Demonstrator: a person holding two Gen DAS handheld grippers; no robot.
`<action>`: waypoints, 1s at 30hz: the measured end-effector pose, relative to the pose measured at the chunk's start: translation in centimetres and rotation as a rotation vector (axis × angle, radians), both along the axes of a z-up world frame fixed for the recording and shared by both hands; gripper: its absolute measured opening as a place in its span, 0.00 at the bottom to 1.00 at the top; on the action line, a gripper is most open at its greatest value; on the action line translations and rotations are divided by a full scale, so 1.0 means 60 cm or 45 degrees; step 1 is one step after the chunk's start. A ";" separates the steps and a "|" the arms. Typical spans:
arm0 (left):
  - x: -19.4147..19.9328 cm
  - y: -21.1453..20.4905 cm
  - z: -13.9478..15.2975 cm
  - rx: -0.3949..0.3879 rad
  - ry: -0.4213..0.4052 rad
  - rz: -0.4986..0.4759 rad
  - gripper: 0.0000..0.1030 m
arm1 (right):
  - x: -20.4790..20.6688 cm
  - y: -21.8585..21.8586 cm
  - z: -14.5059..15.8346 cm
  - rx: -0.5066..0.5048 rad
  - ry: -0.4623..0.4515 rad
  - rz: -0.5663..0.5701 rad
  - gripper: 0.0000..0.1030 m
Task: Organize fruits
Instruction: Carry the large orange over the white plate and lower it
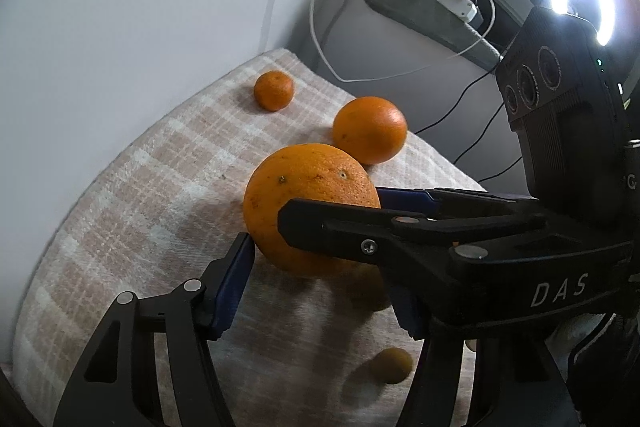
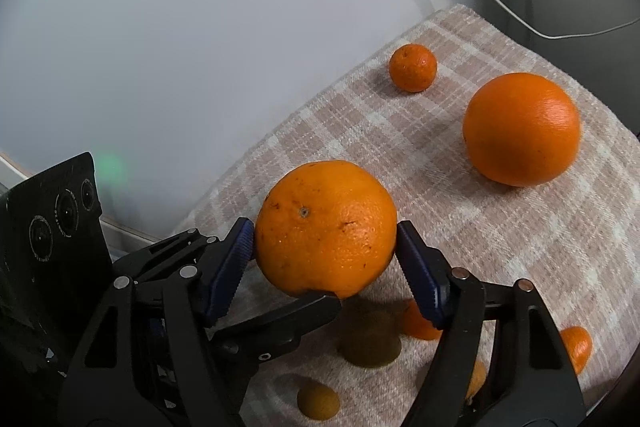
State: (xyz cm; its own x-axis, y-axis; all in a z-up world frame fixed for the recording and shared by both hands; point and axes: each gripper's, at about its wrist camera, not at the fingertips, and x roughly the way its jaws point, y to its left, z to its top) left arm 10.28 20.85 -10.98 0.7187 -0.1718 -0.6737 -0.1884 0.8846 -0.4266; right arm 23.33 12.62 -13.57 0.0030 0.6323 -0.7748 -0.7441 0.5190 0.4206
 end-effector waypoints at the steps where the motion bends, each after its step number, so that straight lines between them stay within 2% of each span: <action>1: -0.002 -0.004 0.004 0.008 -0.008 -0.004 0.61 | -0.002 -0.005 0.006 0.005 -0.003 -0.006 0.73; 13: -0.019 -0.074 0.042 0.067 -0.074 -0.083 0.61 | -0.040 -0.074 0.059 0.037 -0.057 -0.079 0.73; 30: -0.041 -0.212 0.074 0.090 -0.112 -0.287 0.60 | -0.089 -0.243 0.092 0.046 -0.108 -0.255 0.73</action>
State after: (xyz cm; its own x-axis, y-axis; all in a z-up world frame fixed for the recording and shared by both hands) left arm 7.84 8.12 -6.55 0.7241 -0.2894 -0.6260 0.0526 0.9282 -0.3683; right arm 17.99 -1.96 -8.06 0.1955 0.6396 -0.7434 -0.6614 0.6457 0.3817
